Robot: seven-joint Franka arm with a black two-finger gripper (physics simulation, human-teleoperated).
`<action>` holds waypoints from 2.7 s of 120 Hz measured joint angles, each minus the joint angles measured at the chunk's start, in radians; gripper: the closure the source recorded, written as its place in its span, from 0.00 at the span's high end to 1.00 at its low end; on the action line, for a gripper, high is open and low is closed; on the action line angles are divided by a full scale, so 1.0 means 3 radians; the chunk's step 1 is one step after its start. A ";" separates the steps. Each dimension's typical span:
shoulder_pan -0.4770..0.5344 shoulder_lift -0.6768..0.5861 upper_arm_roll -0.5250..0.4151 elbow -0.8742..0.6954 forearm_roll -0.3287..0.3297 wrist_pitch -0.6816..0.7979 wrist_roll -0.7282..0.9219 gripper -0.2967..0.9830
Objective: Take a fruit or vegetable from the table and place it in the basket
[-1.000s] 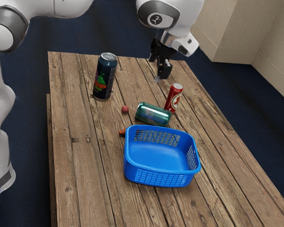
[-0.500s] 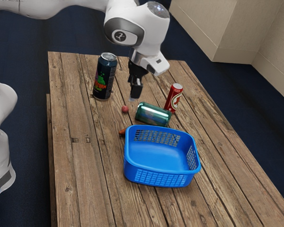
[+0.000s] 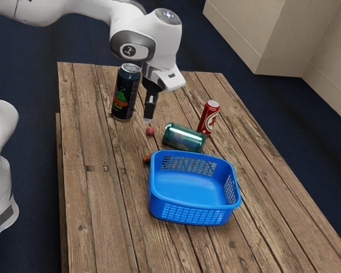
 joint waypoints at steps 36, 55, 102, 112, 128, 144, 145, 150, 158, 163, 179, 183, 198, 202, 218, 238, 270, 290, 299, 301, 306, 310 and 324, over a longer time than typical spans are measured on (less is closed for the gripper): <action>0.0048 0.0009 0.0006 -0.0238 0.0002 0.0194 0.0387 0.77; 0.0056 -0.0134 0.0041 -0.0262 0.0025 0.0282 0.0524 0.77; 0.0285 0.0114 0.0151 -0.0492 0.0039 0.0902 0.0792 0.77; 0.0292 0.0121 0.0164 -0.0483 -0.0110 0.0995 0.0868 0.77; 0.0288 0.0173 0.0204 -0.0498 -0.0250 0.1089 0.0974 0.77; 0.0294 0.0279 0.0220 -0.0512 -0.0298 0.1156 0.1058 0.77; 0.0295 0.0283 0.0224 -0.0514 -0.0299 0.1159 0.1063 0.77; 0.0294 0.0302 0.0246 -0.0519 -0.0306 0.1175 0.1086 0.77; 0.0294 0.0312 0.0271 -0.0531 -0.0313 0.1195 0.1119 0.77; 0.0294 0.0312 0.0281 -0.0534 -0.0316 0.1206 0.1139 0.77; 0.0285 0.0303 0.0348 -0.0539 -0.0421 0.1248 0.1208 0.77; 0.0284 0.0302 0.0351 -0.0539 -0.0461 0.1254 0.1228 0.77; 0.0287 0.0309 0.0366 -0.0584 -0.0557 0.1272 0.1294 0.77; 0.0288 0.0313 0.0399 -0.0604 -0.0569 0.1275 0.1309 0.77; 0.0285 0.0329 0.0448 -0.0641 -0.0589 0.1301 0.1365 0.77; 0.0269 0.0339 0.0452 -0.0644 -0.0590 0.1345 0.1419 0.77; 0.0278 0.0348 0.0460 -0.0665 -0.0631 0.1465 0.1509 0.77; 0.0278 0.0415 0.0470 -0.0665 -0.0671 0.1503 0.1558 0.77; 0.0275 0.0434 0.0476 -0.0665 -0.0685 0.1515 0.1576 0.77; 0.0275 0.0435 0.0476 -0.0665 -0.0687 0.1517 0.1579 0.77; 0.0274 0.0438 0.0477 -0.0667 -0.0691 0.1522 0.1588 0.77; 0.0274 0.0439 0.0478 -0.0669 -0.0693 0.1525 0.1594 0.77; 0.0273 0.0440 0.0478 -0.0679 -0.0700 0.1533 0.1614 0.77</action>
